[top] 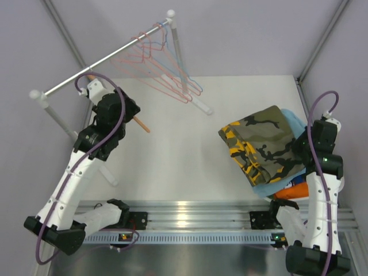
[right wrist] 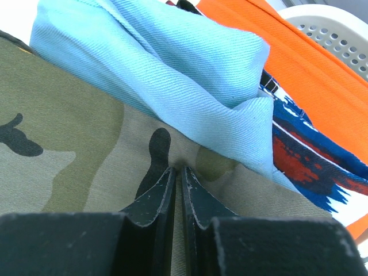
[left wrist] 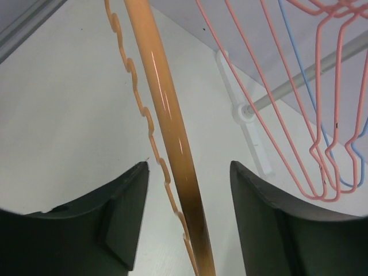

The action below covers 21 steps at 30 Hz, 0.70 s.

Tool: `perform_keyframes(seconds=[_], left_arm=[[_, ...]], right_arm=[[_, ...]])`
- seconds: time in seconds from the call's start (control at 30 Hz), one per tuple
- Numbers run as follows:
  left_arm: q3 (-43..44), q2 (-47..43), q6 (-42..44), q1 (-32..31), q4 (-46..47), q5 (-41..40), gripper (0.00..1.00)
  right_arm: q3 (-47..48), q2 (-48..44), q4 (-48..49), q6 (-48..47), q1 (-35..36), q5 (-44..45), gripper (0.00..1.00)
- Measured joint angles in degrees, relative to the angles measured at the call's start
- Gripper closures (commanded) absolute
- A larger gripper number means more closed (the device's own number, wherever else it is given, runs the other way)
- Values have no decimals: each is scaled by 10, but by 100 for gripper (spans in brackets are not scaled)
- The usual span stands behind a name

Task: Remove the trousers from the hanger
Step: Place the hanger at the clothesline.

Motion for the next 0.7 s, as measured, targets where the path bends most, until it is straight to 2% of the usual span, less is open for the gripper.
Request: perform_keyframes(seconds=[0.27, 0.43, 0.5, 0.7], left_arm=[[67, -12, 23, -2, -49, 128, 19], [114, -31, 46, -3, -58, 249, 12], [147, -31, 52, -3, -54, 309, 2], [156, -35, 37, -9, 13, 456, 2]], right_arm=[[3, 0, 0, -1, 0, 3, 89], [3, 0, 0, -5, 0, 5, 90], [3, 0, 0, -5, 0, 5, 89], [4, 0, 0, -5, 0, 8, 89]])
